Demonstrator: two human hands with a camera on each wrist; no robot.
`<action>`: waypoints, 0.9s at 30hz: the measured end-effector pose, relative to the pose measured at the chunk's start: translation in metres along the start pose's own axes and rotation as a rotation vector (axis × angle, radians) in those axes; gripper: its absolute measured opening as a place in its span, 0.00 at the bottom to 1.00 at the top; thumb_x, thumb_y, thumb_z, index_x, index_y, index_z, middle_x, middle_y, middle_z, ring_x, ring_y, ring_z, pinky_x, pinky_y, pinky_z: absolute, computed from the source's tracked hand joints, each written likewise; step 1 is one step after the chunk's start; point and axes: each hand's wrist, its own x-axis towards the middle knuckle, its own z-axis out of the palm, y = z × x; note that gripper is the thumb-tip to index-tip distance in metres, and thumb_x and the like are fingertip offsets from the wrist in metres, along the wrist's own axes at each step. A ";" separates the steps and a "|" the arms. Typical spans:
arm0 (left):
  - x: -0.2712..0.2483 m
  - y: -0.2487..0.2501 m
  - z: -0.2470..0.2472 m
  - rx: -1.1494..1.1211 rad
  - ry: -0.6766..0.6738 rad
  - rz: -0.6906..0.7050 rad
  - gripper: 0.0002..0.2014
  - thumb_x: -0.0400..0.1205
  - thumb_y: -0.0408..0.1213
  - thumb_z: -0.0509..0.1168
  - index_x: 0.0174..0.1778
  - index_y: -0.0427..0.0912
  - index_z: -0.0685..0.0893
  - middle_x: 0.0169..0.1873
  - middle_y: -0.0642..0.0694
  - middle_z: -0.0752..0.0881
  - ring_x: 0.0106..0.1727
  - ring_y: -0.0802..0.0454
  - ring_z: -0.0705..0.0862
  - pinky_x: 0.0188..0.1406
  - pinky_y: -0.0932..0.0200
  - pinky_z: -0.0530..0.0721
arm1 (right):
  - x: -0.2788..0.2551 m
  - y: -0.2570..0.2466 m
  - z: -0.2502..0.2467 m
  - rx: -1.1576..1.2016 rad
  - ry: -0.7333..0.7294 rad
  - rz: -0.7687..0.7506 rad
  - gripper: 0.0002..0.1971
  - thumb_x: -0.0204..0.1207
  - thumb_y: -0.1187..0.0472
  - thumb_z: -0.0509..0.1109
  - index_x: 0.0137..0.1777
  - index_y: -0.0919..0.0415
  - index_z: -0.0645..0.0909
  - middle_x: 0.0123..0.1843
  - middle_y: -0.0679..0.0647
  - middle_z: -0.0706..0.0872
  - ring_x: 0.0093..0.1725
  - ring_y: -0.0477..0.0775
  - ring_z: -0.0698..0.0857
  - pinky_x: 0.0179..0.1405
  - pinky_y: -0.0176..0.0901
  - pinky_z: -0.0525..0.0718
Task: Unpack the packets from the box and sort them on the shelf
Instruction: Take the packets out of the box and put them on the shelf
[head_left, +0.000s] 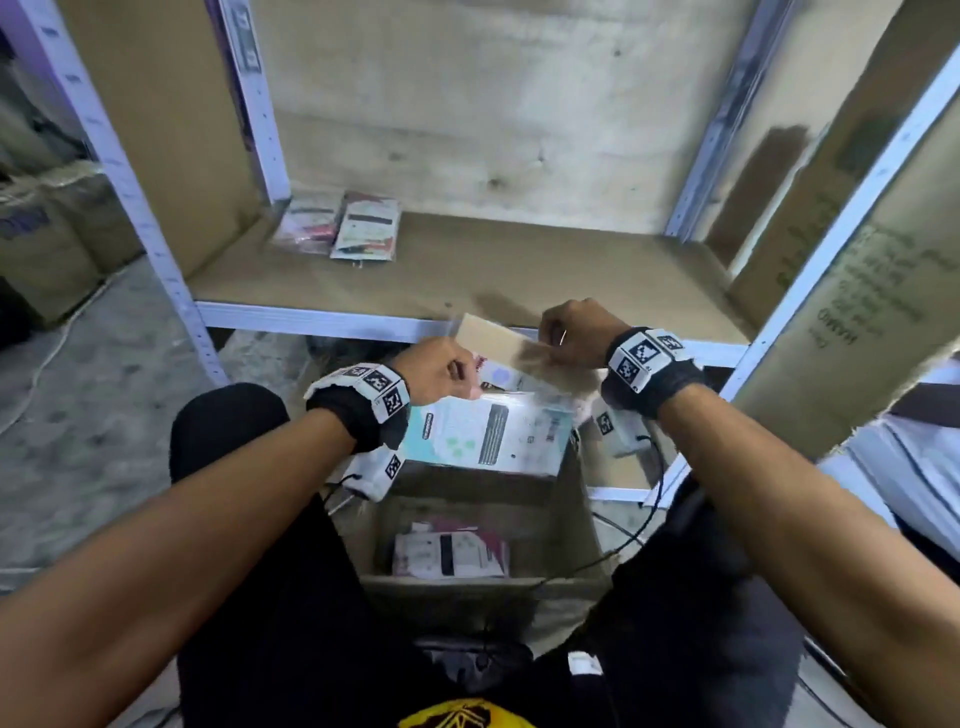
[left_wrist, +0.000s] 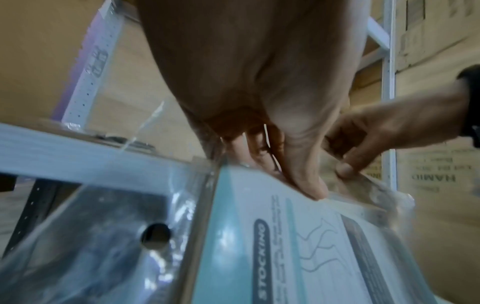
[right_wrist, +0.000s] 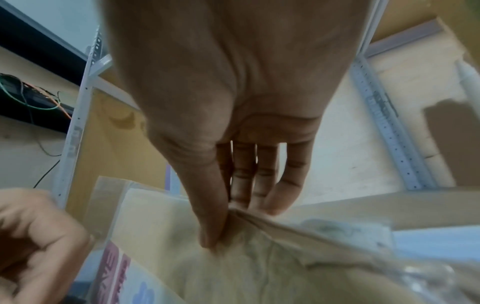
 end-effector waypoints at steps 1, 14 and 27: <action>0.000 0.005 -0.012 0.007 0.020 0.010 0.06 0.74 0.40 0.78 0.38 0.41 0.91 0.31 0.55 0.87 0.32 0.67 0.80 0.34 0.76 0.74 | -0.002 0.001 -0.009 -0.005 0.008 0.006 0.06 0.73 0.60 0.75 0.50 0.57 0.87 0.50 0.54 0.91 0.49 0.57 0.87 0.48 0.40 0.81; 0.002 0.009 -0.159 -0.082 0.216 -0.055 0.05 0.76 0.44 0.76 0.37 0.48 0.91 0.35 0.55 0.91 0.39 0.59 0.87 0.40 0.64 0.81 | 0.003 0.028 -0.101 0.216 0.206 0.118 0.09 0.70 0.58 0.81 0.40 0.49 0.81 0.41 0.49 0.85 0.39 0.50 0.82 0.43 0.38 0.76; 0.029 -0.052 -0.167 -0.631 0.641 -0.337 0.15 0.85 0.40 0.66 0.60 0.31 0.86 0.49 0.38 0.89 0.35 0.65 0.89 0.40 0.74 0.85 | 0.066 0.007 -0.070 1.132 0.215 0.223 0.08 0.79 0.68 0.74 0.52 0.67 0.78 0.37 0.60 0.78 0.35 0.55 0.78 0.38 0.45 0.78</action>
